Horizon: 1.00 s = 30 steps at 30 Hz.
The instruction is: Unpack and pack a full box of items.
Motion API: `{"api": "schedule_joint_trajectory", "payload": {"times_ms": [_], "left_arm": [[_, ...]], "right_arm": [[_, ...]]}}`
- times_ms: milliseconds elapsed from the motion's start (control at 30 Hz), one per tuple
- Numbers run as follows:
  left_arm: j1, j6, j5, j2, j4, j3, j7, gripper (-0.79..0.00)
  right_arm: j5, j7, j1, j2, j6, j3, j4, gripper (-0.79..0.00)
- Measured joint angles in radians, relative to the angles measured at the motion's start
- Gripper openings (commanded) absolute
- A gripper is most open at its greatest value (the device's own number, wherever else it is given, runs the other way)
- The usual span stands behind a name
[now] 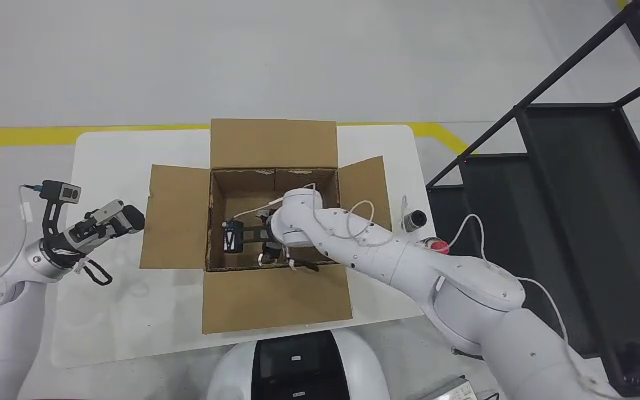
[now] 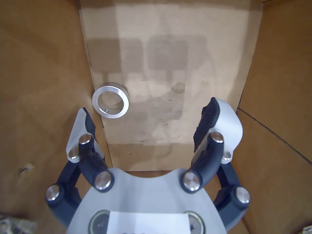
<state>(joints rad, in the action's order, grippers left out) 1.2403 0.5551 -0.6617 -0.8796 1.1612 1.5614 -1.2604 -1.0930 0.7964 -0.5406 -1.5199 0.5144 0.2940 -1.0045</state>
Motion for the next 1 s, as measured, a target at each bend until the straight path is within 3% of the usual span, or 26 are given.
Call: {"api": "schedule_joint_trajectory", "payload": {"times_ms": [200, 367, 533, 600, 733, 800, 833, 1000], "left_arm": [[0.000, 0.000, 0.000, 0.000, 0.000, 0.000, 0.000, 0.000], [0.000, 0.000, 0.000, 0.000, 0.000, 0.000, 0.000, 0.000], [0.000, 0.000, 0.000, 0.000, 0.000, 0.000, 0.000, 0.000], [0.000, 0.000, 0.000, 0.000, 0.000, 0.000, 0.000, 0.000], [0.000, 0.000, 0.000, 0.000, 0.000, 0.000, 0.000, 0.000], [0.000, 0.000, 0.000, 0.000, 0.000, 0.000, 0.000, 0.000], [0.000, 0.000, 0.000, 0.000, 0.000, 0.000, 0.000, 0.000], [0.000, 0.000, 0.000, 0.000, 0.000, 0.000, 0.000, 0.000]], "right_arm": [[-0.014, -0.020, 0.004, -0.030, 0.015, -0.004, 0.067, -0.015], [-0.030, -0.040, -0.002, -0.052, 0.018, -0.009, 0.110, -0.151], [-0.053, -0.063, -0.014, -0.071, 0.016, -0.016, 0.142, -0.197], [-0.064, -0.074, -0.017, -0.078, 0.018, -0.017, 0.160, -0.262], [-0.083, -0.099, -0.019, -0.089, 0.017, -0.015, 0.189, -0.256], [-0.092, -0.109, -0.019, -0.095, 0.018, -0.013, 0.202, -0.317], [-0.096, -0.111, -0.018, -0.097, 0.018, -0.012, 0.207, -0.394], [-0.115, -0.116, -0.019, -0.109, 0.021, -0.007, 0.228, -0.502]]}}
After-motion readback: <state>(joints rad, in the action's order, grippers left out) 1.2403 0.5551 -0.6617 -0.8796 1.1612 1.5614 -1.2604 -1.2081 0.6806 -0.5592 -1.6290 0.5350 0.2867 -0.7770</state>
